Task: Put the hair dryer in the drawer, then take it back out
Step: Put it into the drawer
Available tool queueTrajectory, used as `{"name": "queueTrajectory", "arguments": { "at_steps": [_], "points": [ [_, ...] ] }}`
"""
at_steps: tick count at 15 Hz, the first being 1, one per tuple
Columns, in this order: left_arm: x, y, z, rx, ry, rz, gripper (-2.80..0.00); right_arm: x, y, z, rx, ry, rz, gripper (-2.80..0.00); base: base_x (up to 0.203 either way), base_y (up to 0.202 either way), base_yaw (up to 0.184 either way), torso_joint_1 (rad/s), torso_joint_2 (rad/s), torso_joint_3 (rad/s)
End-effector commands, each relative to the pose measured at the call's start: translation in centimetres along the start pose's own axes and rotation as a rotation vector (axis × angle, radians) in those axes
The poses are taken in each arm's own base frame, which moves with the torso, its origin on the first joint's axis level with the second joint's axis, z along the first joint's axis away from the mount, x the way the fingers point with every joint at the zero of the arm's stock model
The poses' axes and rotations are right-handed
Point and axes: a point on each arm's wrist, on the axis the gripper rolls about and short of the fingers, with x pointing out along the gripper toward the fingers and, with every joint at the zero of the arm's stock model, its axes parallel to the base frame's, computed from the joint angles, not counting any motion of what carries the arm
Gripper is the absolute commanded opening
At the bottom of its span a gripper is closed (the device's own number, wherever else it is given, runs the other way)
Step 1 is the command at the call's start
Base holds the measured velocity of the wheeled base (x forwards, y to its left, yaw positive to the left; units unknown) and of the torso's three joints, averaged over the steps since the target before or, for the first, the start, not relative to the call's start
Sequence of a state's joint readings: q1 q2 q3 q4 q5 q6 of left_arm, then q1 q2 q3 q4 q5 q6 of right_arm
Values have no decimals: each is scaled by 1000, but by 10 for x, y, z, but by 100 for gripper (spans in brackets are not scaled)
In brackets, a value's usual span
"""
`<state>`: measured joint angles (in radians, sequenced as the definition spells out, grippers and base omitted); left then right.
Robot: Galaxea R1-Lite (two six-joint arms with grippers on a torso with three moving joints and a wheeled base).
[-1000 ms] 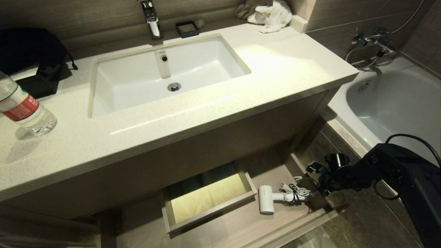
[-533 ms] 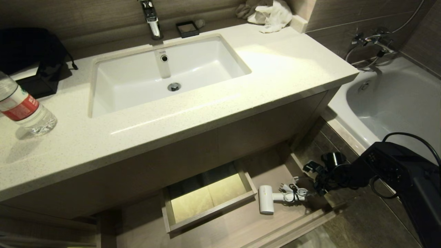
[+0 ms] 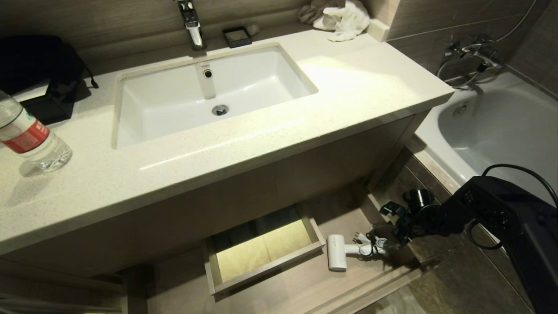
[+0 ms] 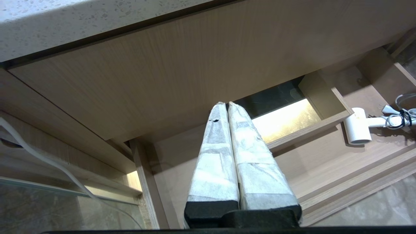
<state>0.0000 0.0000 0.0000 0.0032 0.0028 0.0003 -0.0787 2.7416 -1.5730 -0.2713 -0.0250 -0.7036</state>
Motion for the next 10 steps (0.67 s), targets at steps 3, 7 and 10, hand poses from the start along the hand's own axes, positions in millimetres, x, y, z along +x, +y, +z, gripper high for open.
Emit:
{"name": "queueTrajectory", "arguments": {
  "at_steps": [3,7,10],
  "points": [
    [0,0,0,0,0,0,-280,-6,-5,1,-2,-3,-15,0,0,0,0,0,0,0],
    [0,0,0,0,0,0,-280,-4,-10,-2,8,-2,-25,0,0,0,0,0,0,0],
    [0,0,0,0,0,0,-280,-3,-15,-8,19,11,-28,0,0,0,0,0,0,0]
  ]
}}
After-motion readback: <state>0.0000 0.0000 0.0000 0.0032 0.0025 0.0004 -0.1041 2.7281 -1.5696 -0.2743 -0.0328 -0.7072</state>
